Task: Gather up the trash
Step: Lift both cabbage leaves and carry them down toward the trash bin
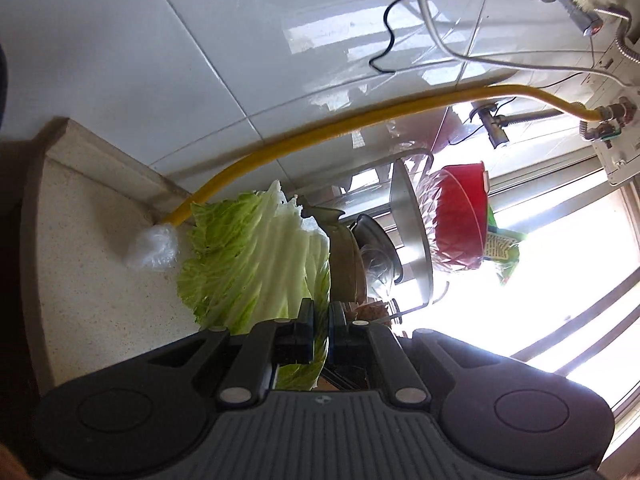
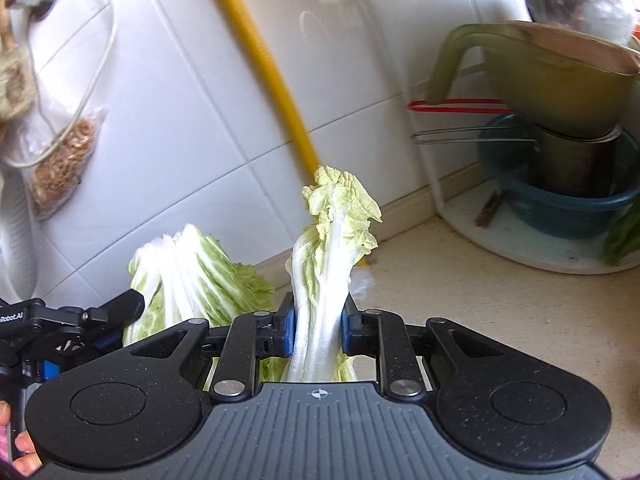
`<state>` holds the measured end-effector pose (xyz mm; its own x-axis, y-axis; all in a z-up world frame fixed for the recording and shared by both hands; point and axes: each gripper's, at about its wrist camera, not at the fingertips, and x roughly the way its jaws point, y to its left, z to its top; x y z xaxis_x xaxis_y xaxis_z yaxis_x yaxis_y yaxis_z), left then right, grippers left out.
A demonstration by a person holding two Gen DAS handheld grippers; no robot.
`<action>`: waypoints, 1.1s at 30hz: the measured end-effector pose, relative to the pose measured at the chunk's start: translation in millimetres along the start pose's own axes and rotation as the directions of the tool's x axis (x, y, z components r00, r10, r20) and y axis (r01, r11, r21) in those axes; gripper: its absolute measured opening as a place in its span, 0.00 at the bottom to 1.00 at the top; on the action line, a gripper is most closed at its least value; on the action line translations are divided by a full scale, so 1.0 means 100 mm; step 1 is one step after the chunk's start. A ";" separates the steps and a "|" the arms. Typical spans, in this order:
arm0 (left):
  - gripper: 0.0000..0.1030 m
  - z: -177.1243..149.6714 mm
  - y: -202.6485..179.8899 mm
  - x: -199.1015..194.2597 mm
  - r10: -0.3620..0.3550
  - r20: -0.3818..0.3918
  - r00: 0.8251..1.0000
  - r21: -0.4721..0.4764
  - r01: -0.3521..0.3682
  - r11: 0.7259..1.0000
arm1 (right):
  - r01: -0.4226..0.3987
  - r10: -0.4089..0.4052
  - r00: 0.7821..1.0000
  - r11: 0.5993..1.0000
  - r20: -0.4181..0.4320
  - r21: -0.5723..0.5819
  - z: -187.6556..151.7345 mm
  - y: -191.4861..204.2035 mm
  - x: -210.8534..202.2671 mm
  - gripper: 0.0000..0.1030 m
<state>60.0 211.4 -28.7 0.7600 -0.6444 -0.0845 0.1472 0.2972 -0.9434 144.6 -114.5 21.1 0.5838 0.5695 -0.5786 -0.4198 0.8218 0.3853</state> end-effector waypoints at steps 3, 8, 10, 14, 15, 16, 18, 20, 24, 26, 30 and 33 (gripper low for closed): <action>0.04 0.03 -0.03 -0.26 0.009 0.041 0.999 0.011 -0.010 1.000 | -0.036 0.036 0.999 0.999 -0.022 -0.032 -0.03 0.24 0.08 0.26; 0.04 0.03 -0.08 -0.69 0.029 0.110 0.994 0.026 -0.032 0.999 | -0.113 0.109 0.992 0.991 -0.066 -0.074 -0.11 0.65 0.24 0.26; 0.04 0.02 -0.08 -0.86 0.044 0.134 0.990 0.025 -0.048 0.999 | -0.144 0.137 0.987 0.986 -0.082 -0.087 -0.15 0.82 0.29 0.26; 0.04 -0.02 -0.07 -1.17 0.071 0.173 0.982 0.023 -0.076 0.997 | -0.204 0.191 0.974 0.973 -0.121 -0.111 -0.26 1.13 0.38 0.26; 0.04 -0.03 -0.07 -1.23 0.076 0.181 0.981 0.022 -0.081 0.996 | -0.217 0.202 0.971 0.969 -0.130 -0.115 -0.30 1.20 0.39 0.26; 0.04 -0.04 -0.06 -1.31 0.082 0.190 0.978 0.021 -0.088 0.996 | -0.228 0.212 0.967 0.967 -0.139 -0.117 -0.33 1.26 0.41 0.26; 0.04 -0.06 -0.04 -1.45 0.093 0.205 0.974 0.020 -0.099 0.995 | -0.252 0.232 0.959 0.960 -0.160 -0.120 -0.41 1.40 0.46 0.26; 0.04 -0.06 -0.03 -1.56 0.102 0.216 0.971 0.020 -0.109 0.994 | -0.270 0.247 0.952 0.955 -0.179 -0.122 -0.48 1.51 0.50 0.26; 0.04 -0.08 -0.03 -1.74 0.116 0.229 0.966 0.021 -0.124 0.992 | -0.300 0.270 0.939 0.946 -0.211 -0.124 -0.60 1.72 0.55 0.26; 0.04 -0.08 -0.02 -1.81 0.121 0.233 0.965 0.019 -0.129 0.991 | -0.314 0.282 0.933 0.941 -0.221 -0.124 -0.66 1.81 0.57 0.26; 0.04 -0.07 0.02 -1.99 0.131 0.246 0.960 0.012 -0.139 0.990 | -0.323 0.290 0.929 0.939 -0.230 -0.119 -0.72 1.93 0.60 0.26; 0.04 -0.04 0.08 -2.10 0.139 0.257 0.956 0.000 -0.143 0.990 | -0.320 0.288 0.929 0.940 -0.232 -0.114 -0.76 2.00 0.63 0.26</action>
<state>-101.4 346.3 -19.4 0.9101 -0.3939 -0.1290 0.0367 0.3865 -0.9216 44.7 84.4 7.0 0.2605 0.7618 -0.5931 -0.6611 0.5885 0.4655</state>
